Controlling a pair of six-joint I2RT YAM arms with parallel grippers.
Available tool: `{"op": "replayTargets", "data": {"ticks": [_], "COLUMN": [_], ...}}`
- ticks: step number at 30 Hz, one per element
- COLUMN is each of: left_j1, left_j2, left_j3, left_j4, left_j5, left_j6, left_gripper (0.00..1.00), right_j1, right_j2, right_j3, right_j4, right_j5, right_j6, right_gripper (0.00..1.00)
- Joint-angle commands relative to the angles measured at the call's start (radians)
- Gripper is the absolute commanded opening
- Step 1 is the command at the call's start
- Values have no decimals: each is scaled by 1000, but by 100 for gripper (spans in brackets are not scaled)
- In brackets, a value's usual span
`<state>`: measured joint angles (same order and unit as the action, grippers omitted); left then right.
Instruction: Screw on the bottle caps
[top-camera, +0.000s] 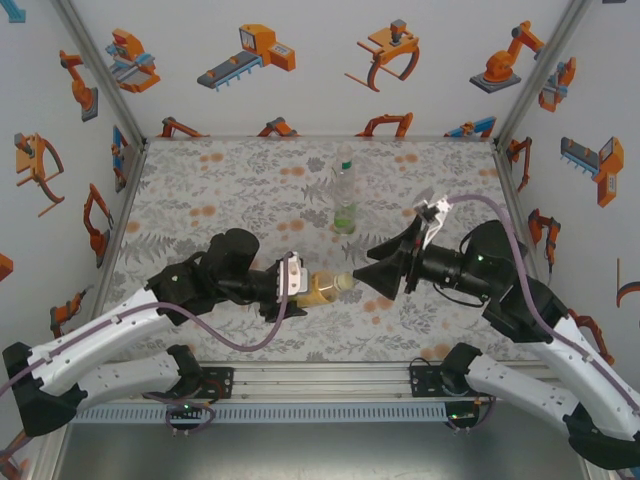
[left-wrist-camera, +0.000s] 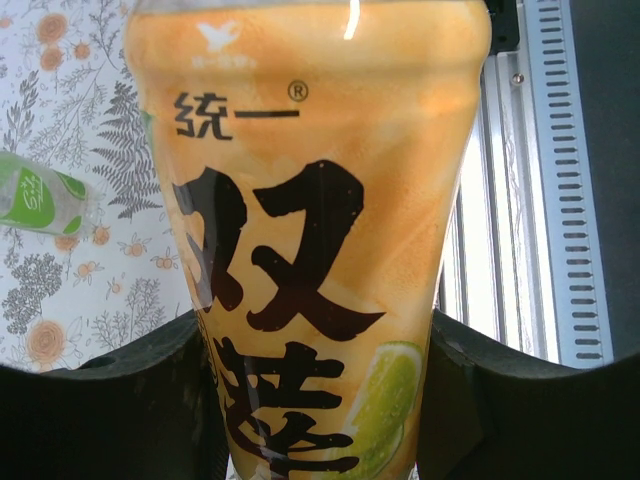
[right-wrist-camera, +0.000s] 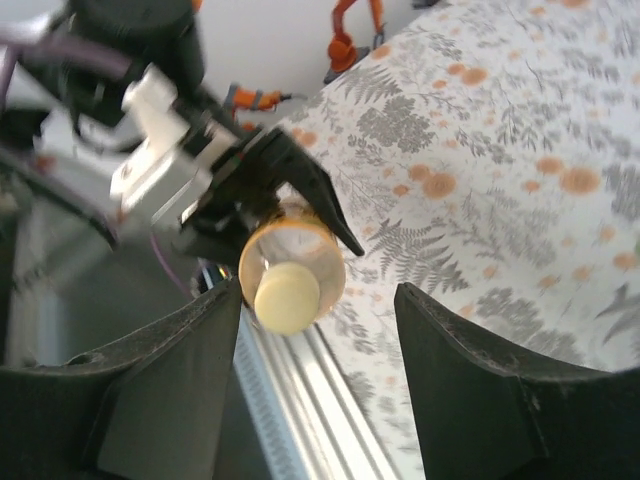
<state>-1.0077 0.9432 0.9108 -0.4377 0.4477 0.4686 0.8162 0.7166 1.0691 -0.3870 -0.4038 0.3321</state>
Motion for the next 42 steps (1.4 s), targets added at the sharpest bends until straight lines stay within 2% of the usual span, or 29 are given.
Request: {"op": "replayTargets", "data": {"ticks": [1,4,7,14,26,42], "left_j1": [-5,-5,-5,-5,-5,-4], "left_j2": [-25,-31,-39,-55,-57,-57], "left_j3": [10,10,7,1,-3,-3], "left_j4": [-1,-1,-1,-6,-9,-5], "left_j5": [37,40,41,34,32,34], "left_j6": [-17,-29,-34,-38,-43,-44], "left_gripper": [0,0,0,0,0,0], "right_j1": [6,6,6,6,6,7], "right_j2": [11,36,69,147,161,167], "right_j3": [42,69,88,102,94,68], "right_j4": [-47,-102,-100,-33,2,18], "right_j5": [-248,-352,-361,-420,-443,-429], "right_j6": [-398,-559,-603,-605,-595,-563], "right_gripper": [59,58,58,50,42,38]}}
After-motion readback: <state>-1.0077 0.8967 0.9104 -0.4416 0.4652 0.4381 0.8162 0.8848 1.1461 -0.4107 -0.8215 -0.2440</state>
